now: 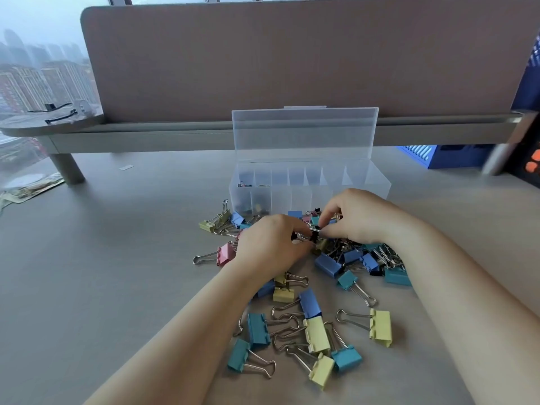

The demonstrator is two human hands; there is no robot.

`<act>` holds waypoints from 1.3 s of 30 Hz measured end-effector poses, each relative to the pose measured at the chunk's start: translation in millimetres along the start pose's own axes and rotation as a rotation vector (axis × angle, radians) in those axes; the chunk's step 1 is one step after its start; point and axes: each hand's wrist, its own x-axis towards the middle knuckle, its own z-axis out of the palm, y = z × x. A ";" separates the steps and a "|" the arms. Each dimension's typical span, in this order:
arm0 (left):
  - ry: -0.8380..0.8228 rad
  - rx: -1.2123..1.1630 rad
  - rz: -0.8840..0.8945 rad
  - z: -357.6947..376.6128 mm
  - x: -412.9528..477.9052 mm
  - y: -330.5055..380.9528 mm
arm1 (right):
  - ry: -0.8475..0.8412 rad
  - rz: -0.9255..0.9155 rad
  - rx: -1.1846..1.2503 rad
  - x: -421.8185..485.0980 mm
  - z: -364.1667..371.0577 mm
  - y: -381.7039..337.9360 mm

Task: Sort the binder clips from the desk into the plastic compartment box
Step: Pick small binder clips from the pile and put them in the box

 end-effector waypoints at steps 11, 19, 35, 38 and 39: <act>-0.034 -0.027 -0.026 -5.9 0.0 -3.2 | 0.179 0.031 -0.115 2.1 4.1 3.0; -0.111 -0.007 0.025 -6.7 -0.2 -4.4 | 0.109 -0.030 -0.173 0.1 10.4 -2.7; 0.006 -1.082 -0.418 -27.6 9.8 -8.5 | 0.229 -0.097 -0.163 2.9 15.8 -3.6; -0.139 -1.526 -0.562 -33.4 12.6 -16.9 | 0.229 -0.140 -0.166 5.8 28.1 -11.5; -0.164 -1.615 -0.589 -34.1 12.8 -19.1 | 0.220 -0.145 -0.183 6.9 31.6 -13.8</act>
